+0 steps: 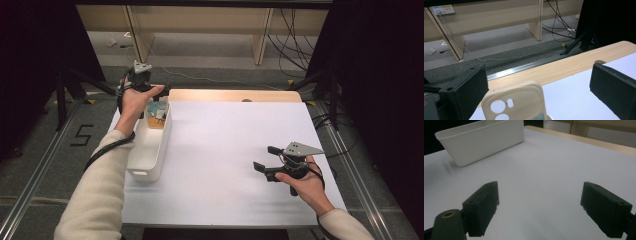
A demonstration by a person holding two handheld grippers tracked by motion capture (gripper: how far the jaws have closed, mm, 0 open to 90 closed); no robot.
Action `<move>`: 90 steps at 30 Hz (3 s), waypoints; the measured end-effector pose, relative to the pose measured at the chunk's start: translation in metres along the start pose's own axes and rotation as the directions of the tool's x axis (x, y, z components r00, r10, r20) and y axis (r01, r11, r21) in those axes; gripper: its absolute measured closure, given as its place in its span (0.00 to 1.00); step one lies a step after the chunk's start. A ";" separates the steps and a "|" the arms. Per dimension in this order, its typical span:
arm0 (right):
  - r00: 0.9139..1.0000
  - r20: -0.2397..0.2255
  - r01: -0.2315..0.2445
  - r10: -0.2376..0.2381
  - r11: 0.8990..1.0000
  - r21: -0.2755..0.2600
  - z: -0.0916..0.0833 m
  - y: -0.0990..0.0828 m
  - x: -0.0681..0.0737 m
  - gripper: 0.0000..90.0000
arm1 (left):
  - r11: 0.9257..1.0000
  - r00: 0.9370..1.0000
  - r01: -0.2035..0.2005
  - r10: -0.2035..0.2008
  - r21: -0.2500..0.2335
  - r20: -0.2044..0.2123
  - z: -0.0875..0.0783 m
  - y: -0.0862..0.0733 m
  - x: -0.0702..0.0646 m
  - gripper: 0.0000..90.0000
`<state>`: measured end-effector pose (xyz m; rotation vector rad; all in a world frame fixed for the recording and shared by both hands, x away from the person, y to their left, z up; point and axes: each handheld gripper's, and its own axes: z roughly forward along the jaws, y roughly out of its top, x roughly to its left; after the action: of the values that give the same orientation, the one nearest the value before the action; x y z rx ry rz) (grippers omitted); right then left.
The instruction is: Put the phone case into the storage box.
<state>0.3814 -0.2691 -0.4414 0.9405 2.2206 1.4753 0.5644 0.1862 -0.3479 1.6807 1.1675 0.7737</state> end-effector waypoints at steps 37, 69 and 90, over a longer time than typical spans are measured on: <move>1.000 0.007 -0.001 0.001 1.000 -0.004 0.000 0.000 0.000 0.18 | 0.999 0.997 -0.011 0.015 -0.051 0.077 -0.032 -0.012 -0.018 0.03; 1.000 0.009 0.000 0.000 1.000 -0.004 0.000 0.001 0.000 0.18 | 0.998 0.989 -0.033 0.040 -0.055 0.141 -0.056 -0.026 -0.032 0.04; 1.000 0.009 -0.001 0.001 1.000 -0.003 0.000 0.001 0.000 0.18 | 0.998 0.978 -0.046 0.055 -0.050 0.200 -0.074 -0.047 -0.048 0.04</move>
<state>0.3811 -0.2690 -0.4406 0.9450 2.2112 1.4718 0.4674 0.1718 -0.3626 1.7134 0.9637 0.6399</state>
